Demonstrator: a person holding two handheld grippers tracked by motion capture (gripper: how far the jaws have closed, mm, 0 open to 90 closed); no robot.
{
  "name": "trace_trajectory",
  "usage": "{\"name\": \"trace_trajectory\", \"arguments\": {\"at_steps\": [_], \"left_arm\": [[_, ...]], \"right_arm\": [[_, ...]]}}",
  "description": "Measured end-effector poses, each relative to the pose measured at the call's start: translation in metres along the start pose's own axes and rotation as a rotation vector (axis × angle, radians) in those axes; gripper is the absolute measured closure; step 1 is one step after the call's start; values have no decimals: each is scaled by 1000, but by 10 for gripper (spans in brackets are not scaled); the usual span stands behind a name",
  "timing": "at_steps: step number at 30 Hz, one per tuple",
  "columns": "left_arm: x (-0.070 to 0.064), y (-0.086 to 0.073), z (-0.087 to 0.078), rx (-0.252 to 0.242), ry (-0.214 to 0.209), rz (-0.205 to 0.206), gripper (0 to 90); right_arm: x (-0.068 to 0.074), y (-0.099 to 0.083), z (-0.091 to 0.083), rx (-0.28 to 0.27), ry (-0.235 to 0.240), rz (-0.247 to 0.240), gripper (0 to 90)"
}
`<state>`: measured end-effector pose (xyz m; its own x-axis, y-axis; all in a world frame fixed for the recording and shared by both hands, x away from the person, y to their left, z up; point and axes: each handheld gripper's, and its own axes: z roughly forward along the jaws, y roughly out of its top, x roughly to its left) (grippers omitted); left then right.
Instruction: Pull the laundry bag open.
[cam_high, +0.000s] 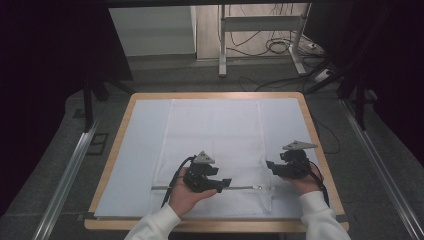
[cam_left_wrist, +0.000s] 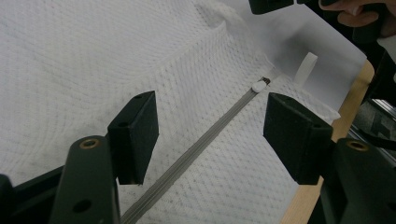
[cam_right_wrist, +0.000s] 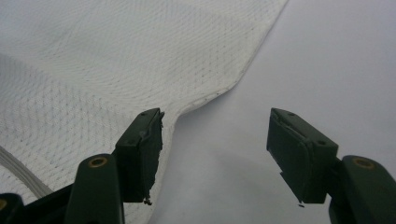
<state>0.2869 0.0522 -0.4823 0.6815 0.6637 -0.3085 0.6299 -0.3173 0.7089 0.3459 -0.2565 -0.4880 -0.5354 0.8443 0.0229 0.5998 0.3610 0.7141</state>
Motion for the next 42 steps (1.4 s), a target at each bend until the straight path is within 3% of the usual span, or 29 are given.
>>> {"name": "trace_trajectory", "arguments": {"at_steps": [8,13,21,29,42], "left_arm": [[-3,2,8,19,-10,6,359],[-4,3,12,28,-66,-23,358],[-9,5,17,28,-65,-15,365],[-19,6,25,45,-90,-3,373],[-27,7,43,75,-81,6,399]], "right_arm": [[0,-1,1,12,6,-1,347],[0,-1,2,15,7,-2,347],[-1,-1,0,10,4,4,347],[-2,-1,-2,5,5,5,347],[-3,-3,-2,6,2,3,347]]}}
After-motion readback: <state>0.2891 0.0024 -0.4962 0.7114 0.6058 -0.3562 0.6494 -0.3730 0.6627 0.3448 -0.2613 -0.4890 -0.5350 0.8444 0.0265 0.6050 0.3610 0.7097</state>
